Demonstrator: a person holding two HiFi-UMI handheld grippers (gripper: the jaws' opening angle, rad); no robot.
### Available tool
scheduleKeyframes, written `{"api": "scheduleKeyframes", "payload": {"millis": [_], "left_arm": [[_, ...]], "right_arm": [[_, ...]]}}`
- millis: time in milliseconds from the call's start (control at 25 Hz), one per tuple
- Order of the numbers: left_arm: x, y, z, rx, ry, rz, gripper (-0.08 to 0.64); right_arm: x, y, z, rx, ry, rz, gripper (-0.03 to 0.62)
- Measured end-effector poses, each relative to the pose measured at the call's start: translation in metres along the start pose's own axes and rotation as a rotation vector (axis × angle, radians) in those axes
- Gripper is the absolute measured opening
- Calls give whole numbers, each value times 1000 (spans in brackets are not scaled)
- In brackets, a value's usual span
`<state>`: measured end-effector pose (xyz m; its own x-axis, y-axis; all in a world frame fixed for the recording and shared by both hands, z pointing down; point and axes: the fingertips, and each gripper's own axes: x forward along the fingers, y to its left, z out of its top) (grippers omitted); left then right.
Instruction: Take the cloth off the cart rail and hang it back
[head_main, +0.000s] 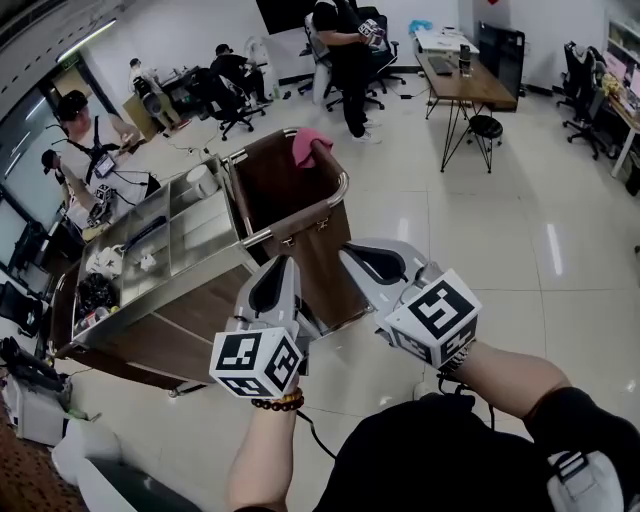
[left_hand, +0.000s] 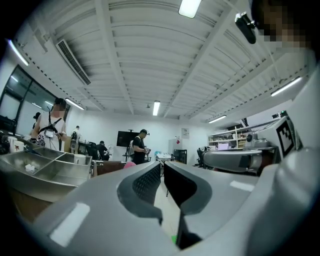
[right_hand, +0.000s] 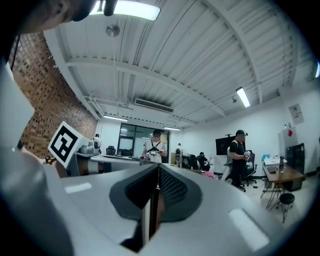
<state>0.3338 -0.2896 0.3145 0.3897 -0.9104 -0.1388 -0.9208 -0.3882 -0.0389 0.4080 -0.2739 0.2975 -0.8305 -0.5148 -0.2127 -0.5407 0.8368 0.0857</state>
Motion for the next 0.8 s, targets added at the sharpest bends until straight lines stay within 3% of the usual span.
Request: {"api": "scheduleKeyframes", "payload": {"millis": [360,800], "left_arm": [[-11,-53,-5,75,-44,-4,3],[-3,-79,-7,161,-63,37,3]], "right_arm": [[-23,4,3,-14,-15,41,-6],[-38,-11,-6,-7,-26,55,-9]]}}
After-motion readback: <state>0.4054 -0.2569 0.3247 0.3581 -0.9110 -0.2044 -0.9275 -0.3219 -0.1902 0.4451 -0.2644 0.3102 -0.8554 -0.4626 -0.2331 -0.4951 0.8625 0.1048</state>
